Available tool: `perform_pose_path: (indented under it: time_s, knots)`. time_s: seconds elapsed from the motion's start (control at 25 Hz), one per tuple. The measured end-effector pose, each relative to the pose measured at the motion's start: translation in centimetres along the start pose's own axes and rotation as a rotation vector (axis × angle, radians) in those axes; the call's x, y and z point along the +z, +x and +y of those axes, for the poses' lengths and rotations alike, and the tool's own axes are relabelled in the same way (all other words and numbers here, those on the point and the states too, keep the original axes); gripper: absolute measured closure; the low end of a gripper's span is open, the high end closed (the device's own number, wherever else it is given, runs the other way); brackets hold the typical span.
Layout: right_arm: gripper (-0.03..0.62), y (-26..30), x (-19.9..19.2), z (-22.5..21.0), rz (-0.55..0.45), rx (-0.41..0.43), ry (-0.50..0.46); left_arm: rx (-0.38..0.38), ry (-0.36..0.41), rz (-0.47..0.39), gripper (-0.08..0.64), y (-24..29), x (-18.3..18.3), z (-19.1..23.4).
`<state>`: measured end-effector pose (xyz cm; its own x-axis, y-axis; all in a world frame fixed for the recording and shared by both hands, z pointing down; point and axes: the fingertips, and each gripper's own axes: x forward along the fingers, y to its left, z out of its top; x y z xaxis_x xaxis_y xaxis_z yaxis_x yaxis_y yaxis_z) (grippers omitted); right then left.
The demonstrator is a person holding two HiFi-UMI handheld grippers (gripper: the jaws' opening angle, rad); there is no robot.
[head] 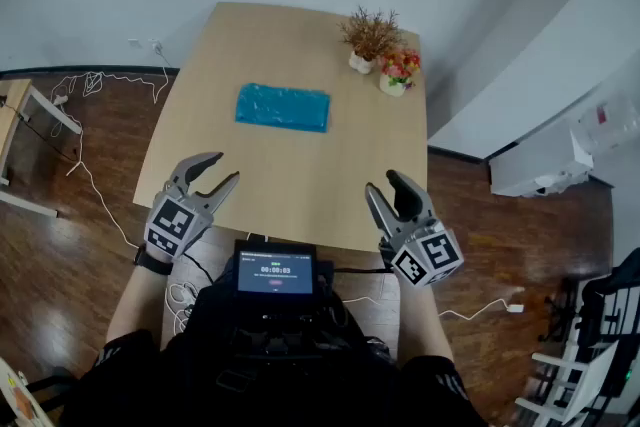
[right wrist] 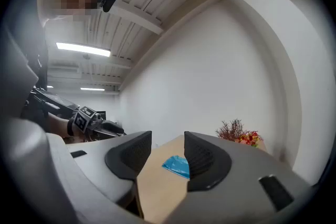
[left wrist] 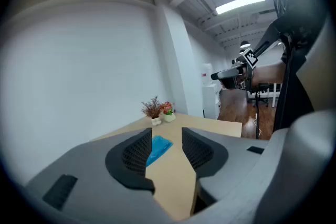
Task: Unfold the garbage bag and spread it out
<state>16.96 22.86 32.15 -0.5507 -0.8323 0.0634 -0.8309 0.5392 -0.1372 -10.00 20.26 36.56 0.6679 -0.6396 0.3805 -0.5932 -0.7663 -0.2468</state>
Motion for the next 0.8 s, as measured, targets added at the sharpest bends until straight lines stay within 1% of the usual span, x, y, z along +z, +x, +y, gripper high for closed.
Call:
perform_pose_path:
  time_s: [0.16, 0.32, 0.52, 0.68, 0.8]
  knots:
    - [0.374, 1.9, 0.0, -0.8, 0.006, -0.017, -0.010, -0.019, 0.071, 0.011, 0.383, 2.8, 0.4, 1.7]
    - [0.374, 4.5, 0.6, -1.7, 0.006, -0.053, -0.024, -0.062, 0.131, 0.055, 0.382, 6.9, -1.2, 3.6]
    - [0.374, 8.5, 1.3, -4.1, 0.033, -0.109, -0.048, -0.165, 0.140, 0.050, 0.382, 13.8, -2.1, 5.6]
    - [0.374, 11.8, 1.3, -6.1, 0.045, -0.166, -0.052, -0.249, 0.185, 0.057, 0.382, 19.1, -3.5, 6.5]
    - [0.374, 14.1, 0.8, -7.5, 0.057, -0.198, -0.058, -0.324, 0.199, 0.077, 0.382, 23.1, -5.2, 6.4]
